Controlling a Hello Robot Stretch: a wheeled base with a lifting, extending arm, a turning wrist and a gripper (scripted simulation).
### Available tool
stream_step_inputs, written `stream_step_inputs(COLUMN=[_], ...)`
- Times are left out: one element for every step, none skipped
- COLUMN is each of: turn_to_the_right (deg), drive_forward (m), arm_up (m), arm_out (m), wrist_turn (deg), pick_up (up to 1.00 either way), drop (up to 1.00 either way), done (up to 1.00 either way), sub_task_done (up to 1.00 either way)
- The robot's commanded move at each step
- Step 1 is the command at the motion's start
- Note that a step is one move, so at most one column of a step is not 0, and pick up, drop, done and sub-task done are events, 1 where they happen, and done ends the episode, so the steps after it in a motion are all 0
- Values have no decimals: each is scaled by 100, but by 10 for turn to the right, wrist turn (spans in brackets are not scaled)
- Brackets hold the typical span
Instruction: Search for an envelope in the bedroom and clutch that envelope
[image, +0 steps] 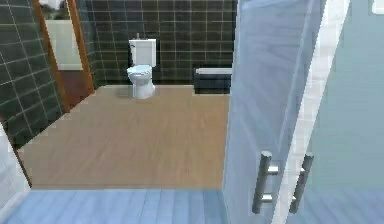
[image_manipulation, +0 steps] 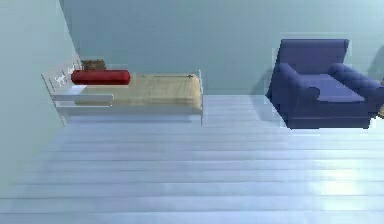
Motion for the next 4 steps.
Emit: stream_step_inputs(turn_to_the_right=[-330,0,90,0], drive_forward=[0,10,0,100], arm_up=[0,0,0,0], arm_out=[0,0,0,0], wrist_turn=[0,0,0,0], pick_up=[0,0,0,0], drop=[0,0,0,0], done=[0,0,0,0], sub_task_done=[0,0,0,0])
